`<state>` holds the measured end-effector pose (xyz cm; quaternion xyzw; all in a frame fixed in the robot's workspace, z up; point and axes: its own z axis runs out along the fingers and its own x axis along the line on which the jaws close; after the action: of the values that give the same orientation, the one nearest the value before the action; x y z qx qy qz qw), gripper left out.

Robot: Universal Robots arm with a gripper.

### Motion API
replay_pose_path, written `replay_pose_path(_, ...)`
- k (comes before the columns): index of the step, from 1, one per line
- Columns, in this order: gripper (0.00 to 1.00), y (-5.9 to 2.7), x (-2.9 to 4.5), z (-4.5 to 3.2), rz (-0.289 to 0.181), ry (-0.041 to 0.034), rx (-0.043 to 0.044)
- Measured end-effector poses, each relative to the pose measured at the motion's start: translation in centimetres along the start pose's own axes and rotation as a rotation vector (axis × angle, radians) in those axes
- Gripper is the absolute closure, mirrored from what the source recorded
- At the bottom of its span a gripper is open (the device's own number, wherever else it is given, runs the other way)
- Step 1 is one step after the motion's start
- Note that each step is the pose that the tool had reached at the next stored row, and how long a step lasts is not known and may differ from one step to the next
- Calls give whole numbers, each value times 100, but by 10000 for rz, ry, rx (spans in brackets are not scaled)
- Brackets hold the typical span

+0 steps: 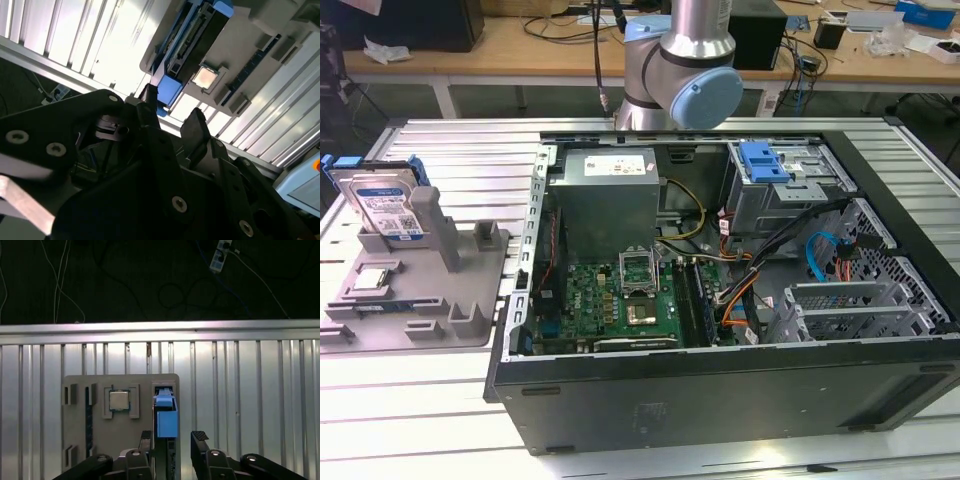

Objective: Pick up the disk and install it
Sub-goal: 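Pick up the disk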

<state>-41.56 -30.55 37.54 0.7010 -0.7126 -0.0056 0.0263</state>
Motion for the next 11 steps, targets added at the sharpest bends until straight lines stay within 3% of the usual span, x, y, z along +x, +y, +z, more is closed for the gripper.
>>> replay_pose_path(2, 51, 0, 0, 14, 0, 0, 0)
replay_pose_path(11, 51, 3, -3, 101, 0, 1, -3)
